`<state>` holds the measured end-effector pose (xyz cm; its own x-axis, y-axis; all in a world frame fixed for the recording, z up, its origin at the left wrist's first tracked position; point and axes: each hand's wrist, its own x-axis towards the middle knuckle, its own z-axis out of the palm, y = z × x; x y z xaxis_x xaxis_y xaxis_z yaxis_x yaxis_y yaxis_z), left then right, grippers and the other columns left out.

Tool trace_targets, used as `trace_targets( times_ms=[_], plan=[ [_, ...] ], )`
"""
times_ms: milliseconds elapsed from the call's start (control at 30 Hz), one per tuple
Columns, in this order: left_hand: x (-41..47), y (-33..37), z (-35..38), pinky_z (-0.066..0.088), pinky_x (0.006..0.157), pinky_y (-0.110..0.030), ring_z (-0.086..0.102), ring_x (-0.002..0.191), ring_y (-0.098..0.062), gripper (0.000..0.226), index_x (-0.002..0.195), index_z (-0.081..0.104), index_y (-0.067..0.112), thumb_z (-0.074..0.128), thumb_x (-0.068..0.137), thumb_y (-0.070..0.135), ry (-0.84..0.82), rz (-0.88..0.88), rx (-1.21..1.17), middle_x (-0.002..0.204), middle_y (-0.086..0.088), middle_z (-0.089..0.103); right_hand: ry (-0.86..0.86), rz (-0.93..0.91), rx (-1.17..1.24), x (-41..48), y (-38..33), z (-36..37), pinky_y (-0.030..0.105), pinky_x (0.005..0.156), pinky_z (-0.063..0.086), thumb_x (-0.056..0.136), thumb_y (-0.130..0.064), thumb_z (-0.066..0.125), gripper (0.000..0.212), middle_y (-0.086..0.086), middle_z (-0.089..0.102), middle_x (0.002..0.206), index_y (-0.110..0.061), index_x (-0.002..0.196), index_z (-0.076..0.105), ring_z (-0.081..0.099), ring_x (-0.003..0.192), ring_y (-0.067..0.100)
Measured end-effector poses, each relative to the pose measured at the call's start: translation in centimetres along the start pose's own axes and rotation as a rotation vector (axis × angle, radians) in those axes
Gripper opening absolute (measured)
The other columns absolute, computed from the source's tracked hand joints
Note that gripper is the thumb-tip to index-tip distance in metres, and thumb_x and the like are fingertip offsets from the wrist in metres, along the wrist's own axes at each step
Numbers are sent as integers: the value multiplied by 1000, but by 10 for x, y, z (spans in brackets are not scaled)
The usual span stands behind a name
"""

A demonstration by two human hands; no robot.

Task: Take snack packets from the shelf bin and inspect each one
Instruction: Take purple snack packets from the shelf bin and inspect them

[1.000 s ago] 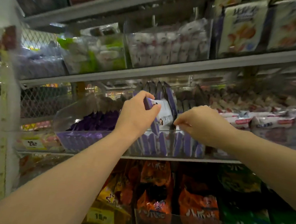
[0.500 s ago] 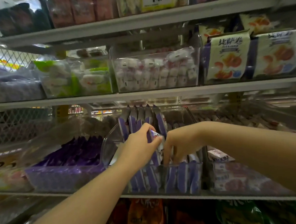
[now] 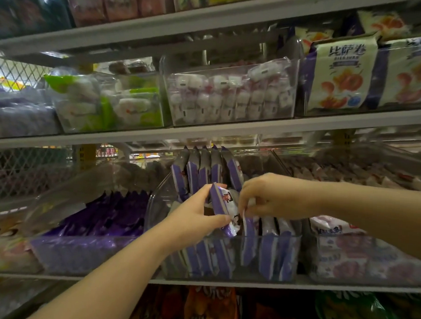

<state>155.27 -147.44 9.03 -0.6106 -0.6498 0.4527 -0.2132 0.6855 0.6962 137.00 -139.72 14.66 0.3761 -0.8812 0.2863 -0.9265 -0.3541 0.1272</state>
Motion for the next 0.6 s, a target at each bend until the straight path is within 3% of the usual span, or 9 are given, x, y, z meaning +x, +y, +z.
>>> trace_targets(
  times_ms=[100, 167, 267, 367, 467, 533, 600],
  plan=[
    [2, 2, 3, 54, 77, -15, 66, 90, 4, 42, 115, 52, 43, 69, 88, 17, 13, 37, 28, 104, 15, 68, 124, 75, 88, 0, 4, -12, 7, 66, 40, 97, -17, 54, 13, -1, 64, 98, -19, 105, 64, 60, 85, 14],
    [6, 6, 5, 54, 91, -28, 65, 98, -1, 42, 114, 52, 42, 71, 86, 18, 26, 56, 119, 110, 13, 65, 193, 117, 219, -3, 6, -19, 13, 59, 46, 99, -12, 49, 12, 2, 62, 86, -13, 103, 59, 65, 76, 21],
    [11, 12, 5, 51, 98, -34, 58, 111, -4, 49, 117, 47, 45, 75, 83, 23, 40, 73, 302, 121, 16, 56, 320, 152, 397, -11, 7, -28, 18, 48, 50, 101, -10, 44, 12, 10, 58, 78, -6, 103, 55, 62, 58, 18],
    [14, 13, 12, 47, 100, -38, 51, 121, -9, 55, 127, 49, 37, 77, 80, 31, 28, 148, 547, 131, 14, 50, 398, 154, 509, -21, 8, -32, 16, 45, 47, 102, -11, 42, 12, 9, 60, 73, -8, 101, 53, 63, 50, 12],
    [13, 13, 16, 46, 98, -33, 51, 120, -11, 41, 126, 55, 36, 69, 87, 35, -55, 116, 633, 131, 12, 52, 457, 145, 536, -28, 7, -32, 16, 45, 46, 102, -9, 40, 12, 11, 62, 70, -5, 102, 52, 65, 52, 18],
    [10, 14, 14, 49, 95, -36, 56, 113, -13, 29, 122, 60, 34, 59, 94, 42, -124, 56, 666, 126, 9, 59, 487, 145, 526, -33, 5, -32, 23, 46, 51, 101, -8, 41, 12, 14, 63, 73, -3, 103, 52, 68, 59, 28],
    [6, 13, 13, 50, 92, -40, 59, 106, -16, 33, 116, 65, 26, 44, 99, 47, -166, 15, 684, 117, 3, 65, 499, 138, 517, -38, 3, -31, 32, 53, 57, 101, -8, 41, 12, 17, 64, 76, -3, 103, 52, 68, 63, 33]
  ],
)
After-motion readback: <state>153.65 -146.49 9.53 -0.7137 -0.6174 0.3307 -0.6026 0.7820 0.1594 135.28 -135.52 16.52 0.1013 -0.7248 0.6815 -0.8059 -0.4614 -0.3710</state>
